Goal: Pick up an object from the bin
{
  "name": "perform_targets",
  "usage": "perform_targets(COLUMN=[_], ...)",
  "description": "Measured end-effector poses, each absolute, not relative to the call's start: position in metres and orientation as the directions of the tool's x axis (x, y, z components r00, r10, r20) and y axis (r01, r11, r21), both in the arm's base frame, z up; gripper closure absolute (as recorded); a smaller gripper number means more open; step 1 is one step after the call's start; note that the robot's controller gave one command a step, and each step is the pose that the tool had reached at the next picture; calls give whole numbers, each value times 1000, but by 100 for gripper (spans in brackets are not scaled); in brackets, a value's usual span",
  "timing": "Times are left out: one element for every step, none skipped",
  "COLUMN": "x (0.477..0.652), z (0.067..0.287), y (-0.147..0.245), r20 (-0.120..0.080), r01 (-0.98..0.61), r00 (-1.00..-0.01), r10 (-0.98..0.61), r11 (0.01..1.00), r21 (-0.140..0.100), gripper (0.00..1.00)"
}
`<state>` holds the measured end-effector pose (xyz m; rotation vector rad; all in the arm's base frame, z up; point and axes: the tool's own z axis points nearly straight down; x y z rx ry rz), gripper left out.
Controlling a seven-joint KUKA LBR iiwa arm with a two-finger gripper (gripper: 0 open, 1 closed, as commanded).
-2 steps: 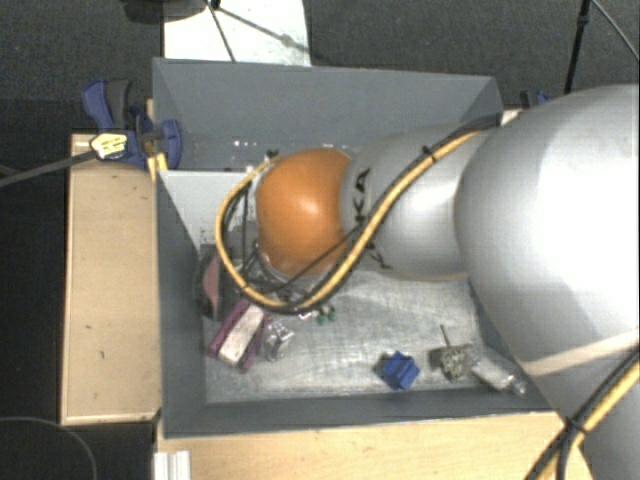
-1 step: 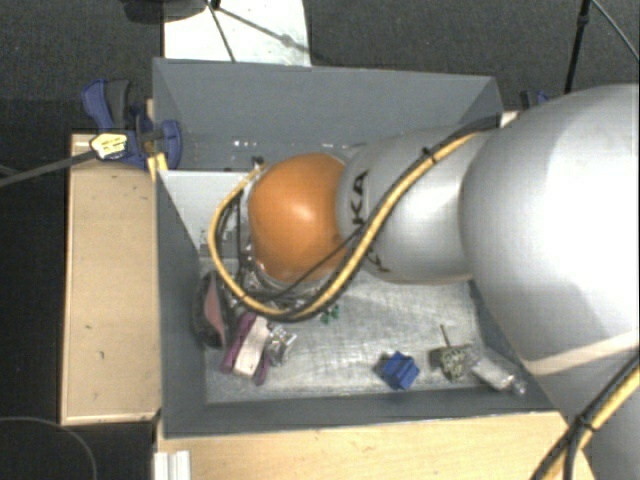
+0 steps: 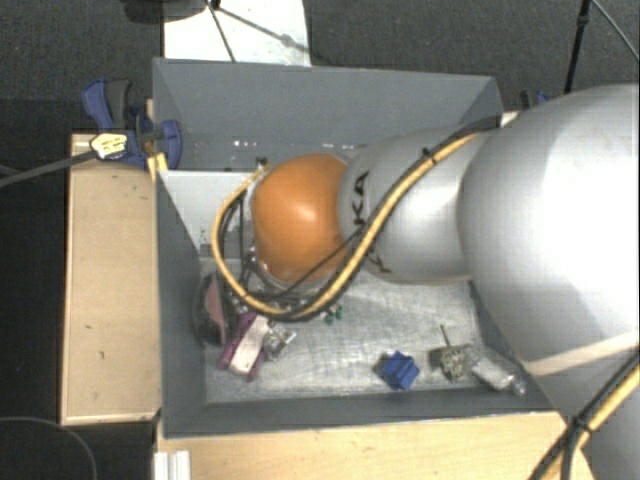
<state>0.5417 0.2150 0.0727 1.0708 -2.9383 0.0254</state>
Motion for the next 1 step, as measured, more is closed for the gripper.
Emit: perform_targets(x=[553], z=[226], y=[243], r20=[-10], r01=[-765], r00=[-644], r10=[-765], r11=[644], r21=[-4], gripper=[100])
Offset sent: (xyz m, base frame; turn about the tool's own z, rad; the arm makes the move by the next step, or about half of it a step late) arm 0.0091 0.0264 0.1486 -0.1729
